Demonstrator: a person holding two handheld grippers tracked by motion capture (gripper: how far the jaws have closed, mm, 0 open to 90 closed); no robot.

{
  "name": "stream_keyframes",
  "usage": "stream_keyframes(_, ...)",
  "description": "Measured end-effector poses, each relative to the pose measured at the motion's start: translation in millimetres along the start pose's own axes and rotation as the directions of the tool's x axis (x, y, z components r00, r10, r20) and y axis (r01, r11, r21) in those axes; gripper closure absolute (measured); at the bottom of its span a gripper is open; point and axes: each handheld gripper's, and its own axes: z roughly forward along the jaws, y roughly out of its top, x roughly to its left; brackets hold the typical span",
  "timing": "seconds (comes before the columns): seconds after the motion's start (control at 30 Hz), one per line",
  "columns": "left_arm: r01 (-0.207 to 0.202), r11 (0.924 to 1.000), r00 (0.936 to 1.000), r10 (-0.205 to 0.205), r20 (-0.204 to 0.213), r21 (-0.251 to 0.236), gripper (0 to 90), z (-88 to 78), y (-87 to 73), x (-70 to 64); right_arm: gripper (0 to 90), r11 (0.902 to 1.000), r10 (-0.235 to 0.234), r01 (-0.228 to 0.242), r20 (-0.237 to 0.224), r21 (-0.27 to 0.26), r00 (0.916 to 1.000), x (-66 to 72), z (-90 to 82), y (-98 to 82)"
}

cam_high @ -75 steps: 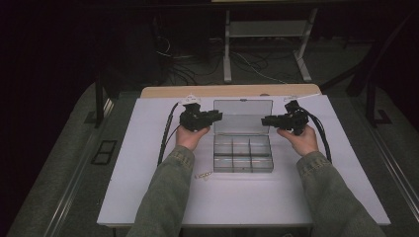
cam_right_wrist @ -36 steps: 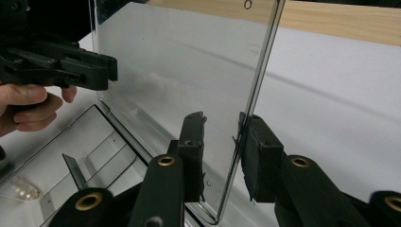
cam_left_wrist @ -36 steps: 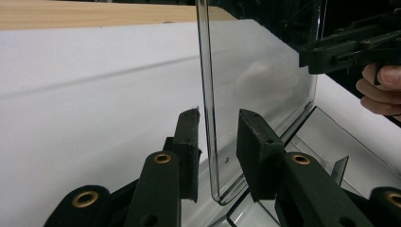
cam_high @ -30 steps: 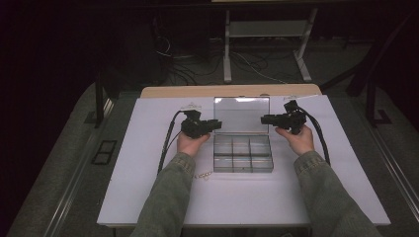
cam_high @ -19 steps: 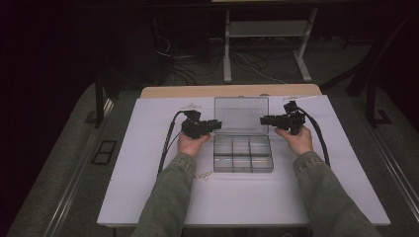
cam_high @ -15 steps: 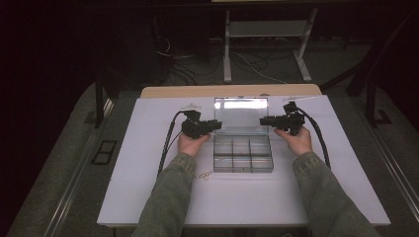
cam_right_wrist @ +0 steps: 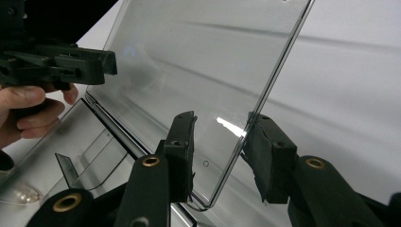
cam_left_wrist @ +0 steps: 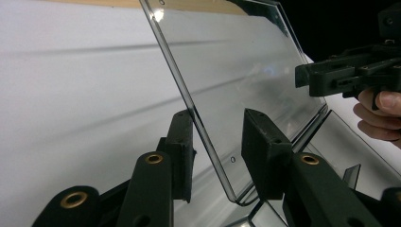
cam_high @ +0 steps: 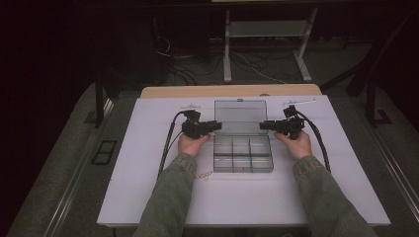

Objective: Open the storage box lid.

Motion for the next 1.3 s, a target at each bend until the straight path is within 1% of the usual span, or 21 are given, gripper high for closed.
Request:
stream_keyframes(0.07, 0.014, 0.9999, 0.9999, -0.014, 0.000, 0.002, 62.1, 0.9, -0.7, 0.2, 61.0, 1.0000, 0.006, -0.006, -0.002, 0.000, 1.0000, -0.9, 0.9, -0.6)
stream_keyframes(0.17, 0.021, 0.9998, 0.9998, -0.021, -0.001, 0.007, 60.7, 1.5, -1.3, 0.7, 60.0, 0.9998, 0.020, -0.020, -0.002, 0.006, 0.9998, -1.4, 1.6, -1.5)
stream_keyframes(0.23, 0.020, 0.9998, 0.9998, -0.020, -0.002, 0.010, 60.3, 1.7, -1.2, 1.2, 59.4, 0.9994, 0.032, -0.032, 0.000, 0.013, 0.9995, -0.6, 1.9, -1.9)
stream_keyframes(0.37, 0.019, 0.9996, 0.9998, -0.019, -0.012, 0.019, 58.3, 2.3, -1.6, 1.1, 56.1, 0.9990, 0.037, -0.037, 0.000, 0.023, 0.9993, -0.2, 3.3, -2.5)
stream_keyframes(0.43, 0.026, 0.9994, 0.9996, -0.025, -0.015, 0.023, 56.8, 2.6, -2.1, 1.3, 54.0, 0.9988, 0.035, -0.035, -0.005, 0.034, 0.9994, -0.6, 4.8, -3.3)
stream_keyframes(0.5, 0.024, 0.9994, 0.9996, -0.024, -0.014, 0.023, 56.2, 2.8, -2.4, 2.1, 53.5, 0.9983, 0.047, -0.047, -0.009, 0.033, 0.9988, -1.1, 5.4, -3.9)
stream_keyframes(0.63, 0.023, 0.9994, 0.9996, -0.023, -0.017, 0.024, 55.3, 3.3, -2.6, 1.8, 53.1, 0.9986, 0.048, -0.047, -0.017, 0.025, 0.9987, -2.4, 6.0, -4.9)
stream_keyframes(0.67, 0.021, 0.9994, 0.9995, -0.021, -0.024, 0.026, 54.0, 3.6, -2.7, 1.8, 52.3, 0.9982, 0.054, -0.054, -0.012, 0.026, 0.9985, -1.9, 6.0, -4.9)
stream_keyframes(0.73, 0.015, 0.9993, 0.9991, -0.013, -0.040, 0.035, 50.5, 4.0, -2.9, 1.8, 49.4, 0.9984, 0.045, -0.045, 0.000, 0.035, 0.9990, -2.0, 6.1, -5.2)
stream_keyframes(0.8, 0.007, 0.9991, 0.9990, -0.006, -0.044, 0.042, 50.0, 3.5, -2.8, 1.4, 48.3, 0.9971, 0.064, -0.064, 0.001, 0.040, 0.9979, -2.2, 6.6, -5.8)
stream_keyframes(0.87, -0.005, 0.9990, 0.9986, 0.008, -0.052, 0.045, 50.2, 3.1, -2.3, -0.2, 48.3, 0.9971, 0.067, -0.066, -0.004, 0.036, 0.9978, -3.4, 7.0, -6.3)
stream_keyframes(0.93, -0.027, 0.9980, 0.9976, 0.031, -0.062, 0.057, 49.6, 2.3, -1.7, -2.4, 48.2, 0.9970, 0.066, -0.066, -0.001, 0.040, 0.9978, -2.6, 6.5, -6.0)
stream_keyframes(1.0, -0.039, 0.9973, 0.9962, 0.044, -0.075, 0.062, 46.5, 2.0, -1.3, -6.5, 47.4, 0.9977, 0.055, -0.055, 0.010, 0.039, 0.9985, -1.5, 6.0, -5.6)
stream_keyframes(1.03, -0.055, 0.9964, 0.9958, 0.059, -0.070, 0.065, 45.0, 1.2, -0.6, -7.1, 45.5, 0.9975, 0.053, -0.053, 0.019, 0.046, 0.9984, 0.1, 5.5, -5.6)
stream_keyframes(1.1, -0.058, 0.9961, 0.9958, 0.063, -0.067, 0.067, 42.7, -0.5, 0.3, -8.4, 45.1, 0.9981, 0.028, -0.030, 0.048, 0.054, 0.9984, 2.2, 4.5, -5.3)
stream_keyframes(1.13, -0.060, 0.9960, 0.9956, 0.065, -0.068, 0.066, 41.7, -1.4, 0.9, -8.8, 45.0, 0.9983, 0.017, -0.020, 0.046, 0.054, 0.9988, 3.1, 3.6, -5.4)
stream_keyframes(1.17, -0.047, 0.9970, 0.9963, 0.051, -0.070, 0.062, 40.7, -2.6, 1.1, -10.1, 44.4, 0.9984, 0.015, -0.017, 0.046, 0.054, 0.9989, 4.5, 2.3, -5.2)
stream_keyframes(1.2, -0.062, 0.9962, 0.9960, 0.066, -0.060, 0.062, 39.8, -4.1, 2.2, -9.3, 43.7, 0.9987, 0.010, -0.012, 0.049, 0.050, 0.9988, 6.0, 0.8, -4.8)
stream_keyframes(1.23, -0.062, 0.9964, 0.9963, 0.065, -0.056, 0.058, 38.6, -5.2, 2.8, -9.8, 43.0, 0.9989, 0.004, -0.006, 0.047, 0.046, 0.9989, 7.7, -0.8, -4.5)
stream_keyframes(1.27, -0.052, 0.9970, 0.9970, 0.055, -0.055, 0.058, 37.3, -6.8, 3.2, -11.3, 41.9, 0.9991, -0.003, 0.001, 0.045, 0.042, 0.9990, 9.5, -2.2, -4.3)
stream_keyframes(1.3, -0.061, 0.9965, 0.9970, 0.064, -0.045, 0.057, 36.4, -8.2, 4.0, -11.5, 40.4, 0.9991, -0.008, 0.006, 0.045, 0.041, 0.9990, 11.6, -3.6, -3.9)
